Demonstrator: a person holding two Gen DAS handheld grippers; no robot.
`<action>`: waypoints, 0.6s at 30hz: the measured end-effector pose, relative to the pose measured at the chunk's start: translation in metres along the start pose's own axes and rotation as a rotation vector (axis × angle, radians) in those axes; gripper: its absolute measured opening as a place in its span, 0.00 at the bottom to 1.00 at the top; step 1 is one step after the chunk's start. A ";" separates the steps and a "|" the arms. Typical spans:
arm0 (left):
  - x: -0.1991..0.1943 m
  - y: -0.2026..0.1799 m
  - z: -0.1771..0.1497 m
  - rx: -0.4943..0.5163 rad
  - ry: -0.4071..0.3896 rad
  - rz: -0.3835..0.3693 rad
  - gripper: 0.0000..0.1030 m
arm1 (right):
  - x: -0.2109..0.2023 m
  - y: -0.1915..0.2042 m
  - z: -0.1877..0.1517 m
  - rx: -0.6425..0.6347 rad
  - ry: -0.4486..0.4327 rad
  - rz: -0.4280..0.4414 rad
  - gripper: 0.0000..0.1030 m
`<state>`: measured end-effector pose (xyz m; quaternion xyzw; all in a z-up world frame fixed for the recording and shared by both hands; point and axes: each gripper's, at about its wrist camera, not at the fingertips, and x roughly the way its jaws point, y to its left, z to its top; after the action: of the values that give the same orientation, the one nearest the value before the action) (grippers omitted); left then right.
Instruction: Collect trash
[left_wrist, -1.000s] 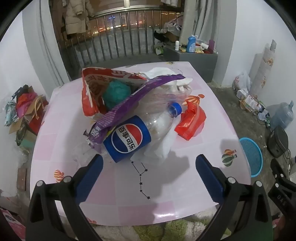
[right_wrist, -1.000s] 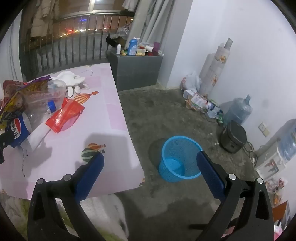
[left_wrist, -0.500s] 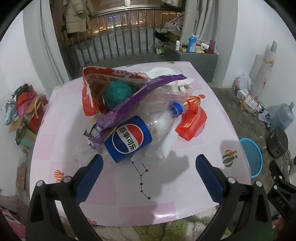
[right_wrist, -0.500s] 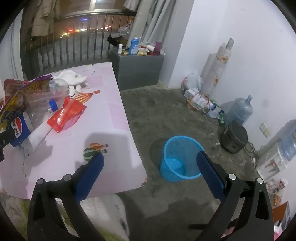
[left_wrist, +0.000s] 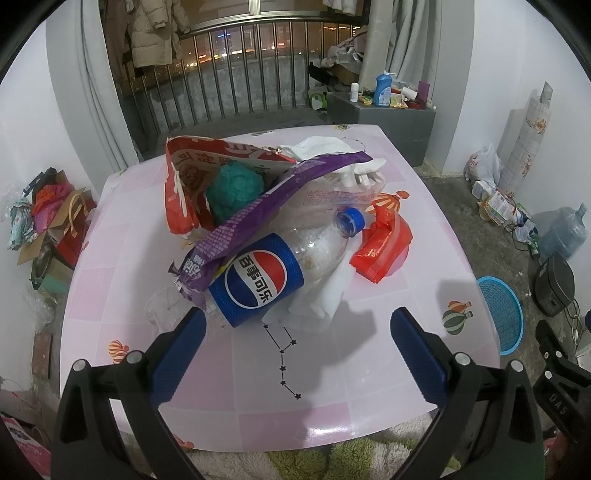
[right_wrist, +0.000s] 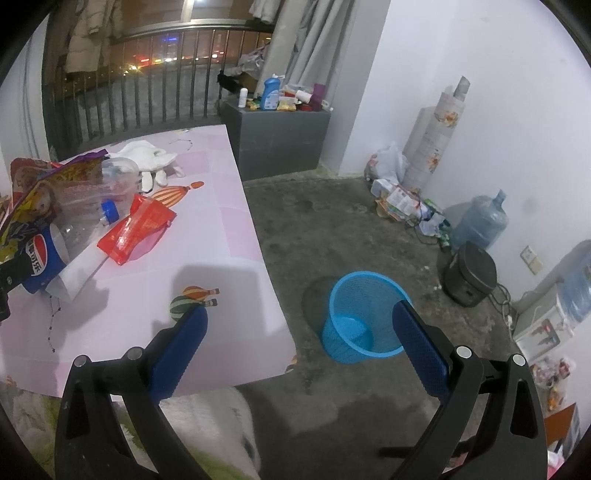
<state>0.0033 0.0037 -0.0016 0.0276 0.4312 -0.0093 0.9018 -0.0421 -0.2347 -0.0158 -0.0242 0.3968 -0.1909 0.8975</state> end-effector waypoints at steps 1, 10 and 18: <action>0.000 0.000 0.000 0.000 -0.001 0.001 0.95 | 0.000 0.000 0.000 0.000 0.000 0.002 0.93; 0.000 0.000 0.000 0.000 0.000 -0.001 0.95 | -0.002 0.000 -0.001 0.001 -0.002 0.009 0.93; -0.002 0.001 0.004 -0.002 0.013 -0.002 0.95 | -0.001 0.001 -0.001 -0.002 -0.003 0.007 0.93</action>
<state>0.0054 0.0048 0.0027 0.0262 0.4370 -0.0096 0.8990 -0.0431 -0.2329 -0.0157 -0.0241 0.3959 -0.1872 0.8987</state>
